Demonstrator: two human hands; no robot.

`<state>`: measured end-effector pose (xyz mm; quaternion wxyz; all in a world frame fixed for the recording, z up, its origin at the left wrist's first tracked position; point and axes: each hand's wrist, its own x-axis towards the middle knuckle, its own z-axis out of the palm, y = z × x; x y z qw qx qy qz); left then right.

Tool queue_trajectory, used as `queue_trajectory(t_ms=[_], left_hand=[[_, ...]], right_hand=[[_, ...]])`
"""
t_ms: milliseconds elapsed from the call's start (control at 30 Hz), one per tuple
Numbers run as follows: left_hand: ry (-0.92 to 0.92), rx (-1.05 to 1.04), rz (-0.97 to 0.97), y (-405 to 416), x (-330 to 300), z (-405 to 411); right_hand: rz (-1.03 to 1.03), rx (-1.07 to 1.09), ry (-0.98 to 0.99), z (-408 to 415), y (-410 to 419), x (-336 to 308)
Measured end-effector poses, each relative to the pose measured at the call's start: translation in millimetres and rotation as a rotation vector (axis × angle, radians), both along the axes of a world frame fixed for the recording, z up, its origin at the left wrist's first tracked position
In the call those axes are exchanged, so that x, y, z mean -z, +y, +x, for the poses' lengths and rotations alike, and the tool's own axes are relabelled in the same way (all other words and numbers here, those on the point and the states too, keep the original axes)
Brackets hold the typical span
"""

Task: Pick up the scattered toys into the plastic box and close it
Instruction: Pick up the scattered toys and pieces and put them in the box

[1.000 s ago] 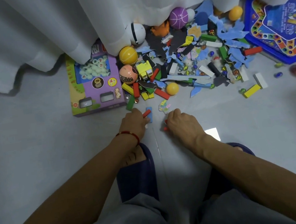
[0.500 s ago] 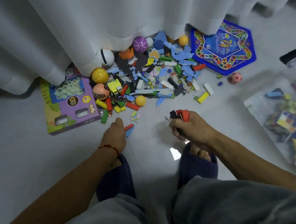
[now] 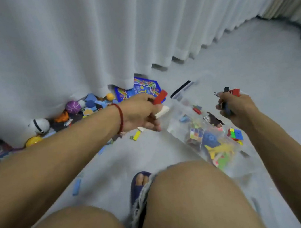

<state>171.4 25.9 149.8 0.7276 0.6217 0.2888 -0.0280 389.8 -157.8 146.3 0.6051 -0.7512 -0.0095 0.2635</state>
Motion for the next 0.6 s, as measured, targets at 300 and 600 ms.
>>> queue_trajectory(t_ms=[300,600], left_hand=[[0.209,0.117,0.027,-84.3,-82.9,175.4],[0.199,0.125,0.324,-43.0,-59.5,141.6]], right_hand=[[0.158,0.227,0.21,35.6,-45.2,-16.1],[0.047,0.003,0.067,5.9,-14.7,-9.0]])
